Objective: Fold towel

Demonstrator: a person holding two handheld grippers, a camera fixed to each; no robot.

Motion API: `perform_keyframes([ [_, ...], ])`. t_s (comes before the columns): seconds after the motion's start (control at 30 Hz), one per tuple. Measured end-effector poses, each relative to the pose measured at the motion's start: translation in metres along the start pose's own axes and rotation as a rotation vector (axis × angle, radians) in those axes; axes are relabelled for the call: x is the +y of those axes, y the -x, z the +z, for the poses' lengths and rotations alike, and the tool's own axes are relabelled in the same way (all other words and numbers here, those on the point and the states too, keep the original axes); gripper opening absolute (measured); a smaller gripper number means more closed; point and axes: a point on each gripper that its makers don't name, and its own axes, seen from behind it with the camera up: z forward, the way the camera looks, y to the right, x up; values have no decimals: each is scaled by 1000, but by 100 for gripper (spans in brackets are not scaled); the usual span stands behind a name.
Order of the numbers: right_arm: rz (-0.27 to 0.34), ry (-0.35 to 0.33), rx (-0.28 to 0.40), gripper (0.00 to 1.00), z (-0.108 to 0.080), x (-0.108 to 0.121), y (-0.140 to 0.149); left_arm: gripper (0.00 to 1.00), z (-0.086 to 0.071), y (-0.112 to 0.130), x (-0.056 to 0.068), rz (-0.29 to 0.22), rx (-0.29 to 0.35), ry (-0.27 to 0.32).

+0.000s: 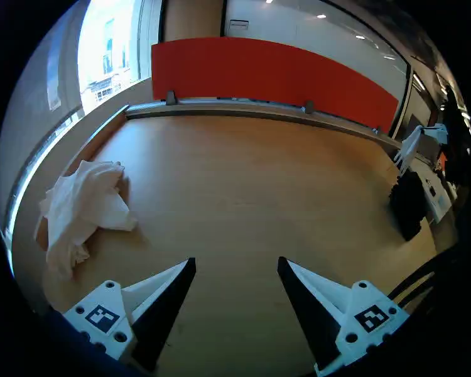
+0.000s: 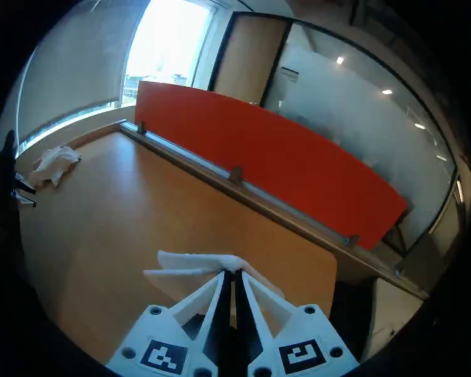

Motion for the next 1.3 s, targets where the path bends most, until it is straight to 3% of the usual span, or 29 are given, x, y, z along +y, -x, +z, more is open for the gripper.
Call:
perform_keyframes([
  [0.27,15,9,-13,4,-11,1,15,97,0,-1,7,10,0,9],
  [0.5,40,36,-40,4,-32,6,39,97,1,-2,11,21,0,22],
  [0.9,115,83,-132,4,-69,6,113,97,1,3,17,38,-10,41],
  [1.3,187,115,-212,4,-86,-1,171,97,-1,5,17,49,-13,45],
])
